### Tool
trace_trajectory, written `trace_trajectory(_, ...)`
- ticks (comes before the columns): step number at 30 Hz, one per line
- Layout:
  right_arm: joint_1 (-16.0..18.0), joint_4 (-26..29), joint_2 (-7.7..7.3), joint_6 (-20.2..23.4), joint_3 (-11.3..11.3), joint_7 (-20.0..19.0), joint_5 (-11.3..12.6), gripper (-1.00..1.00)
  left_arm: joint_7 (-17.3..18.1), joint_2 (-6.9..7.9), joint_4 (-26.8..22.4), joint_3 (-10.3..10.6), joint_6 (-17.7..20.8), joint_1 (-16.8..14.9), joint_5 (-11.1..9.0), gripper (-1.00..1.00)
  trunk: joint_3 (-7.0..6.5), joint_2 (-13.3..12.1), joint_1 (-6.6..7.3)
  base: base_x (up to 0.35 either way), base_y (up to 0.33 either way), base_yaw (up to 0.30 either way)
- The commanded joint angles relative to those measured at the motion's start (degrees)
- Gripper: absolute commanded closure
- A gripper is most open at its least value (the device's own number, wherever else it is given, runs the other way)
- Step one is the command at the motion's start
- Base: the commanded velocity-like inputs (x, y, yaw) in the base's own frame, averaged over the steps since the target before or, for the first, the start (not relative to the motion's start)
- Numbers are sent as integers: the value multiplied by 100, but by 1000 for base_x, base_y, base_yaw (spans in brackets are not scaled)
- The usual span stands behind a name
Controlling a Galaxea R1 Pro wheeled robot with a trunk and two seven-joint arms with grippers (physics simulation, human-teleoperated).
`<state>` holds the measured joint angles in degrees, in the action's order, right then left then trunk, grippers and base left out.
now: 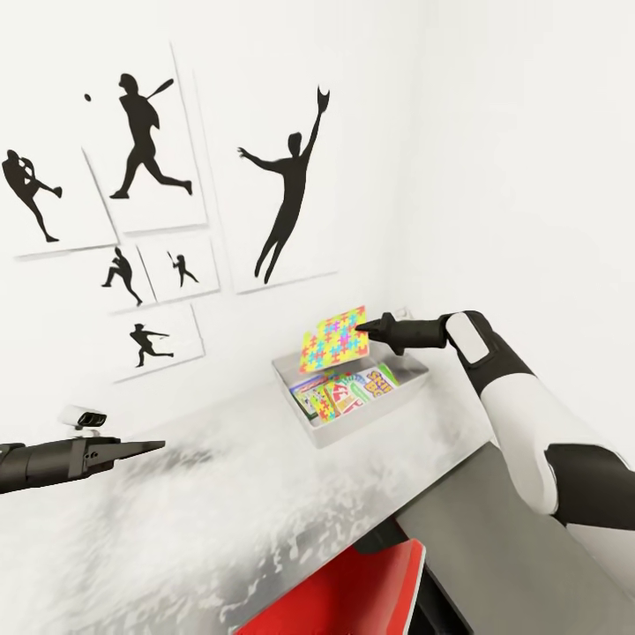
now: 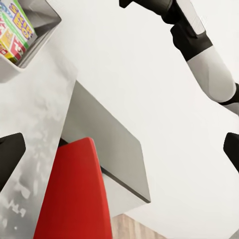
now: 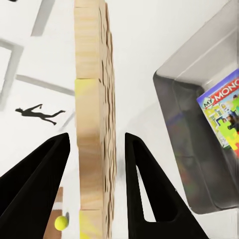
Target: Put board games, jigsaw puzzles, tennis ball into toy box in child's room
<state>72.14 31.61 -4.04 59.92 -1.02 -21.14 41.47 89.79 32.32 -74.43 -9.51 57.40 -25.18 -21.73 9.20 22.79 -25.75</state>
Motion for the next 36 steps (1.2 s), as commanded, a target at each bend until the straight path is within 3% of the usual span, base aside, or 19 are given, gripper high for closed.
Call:
trace_trajectory(1, 9, -9, -6, 8, -10, -57, -39, 100, 21, 2, -1, 2, 61, -4, 1, -100, 22, 13, -3, 0, 0, 0)
trace_trajectory(6, 22, -37, -8, 8, -54, -65, -70, 100, 21, -6, -1, 2, 61, -4, 2, -100, 69, 13, -3, 0, 0, 0)
trace_trajectory(13, 28, -32, 37, 8, -196, -97, -407, 100, 21, -6, -1, 2, 61, -4, 10, -100, 135, 13, -3, 0, 0, 0)
trace_trajectory(36, 28, -24, 14, 8, -205, -127, -430, 100, 21, 3, -1, 2, 61, -4, 11, -100, 352, 13, -3, 0, 0, 0)
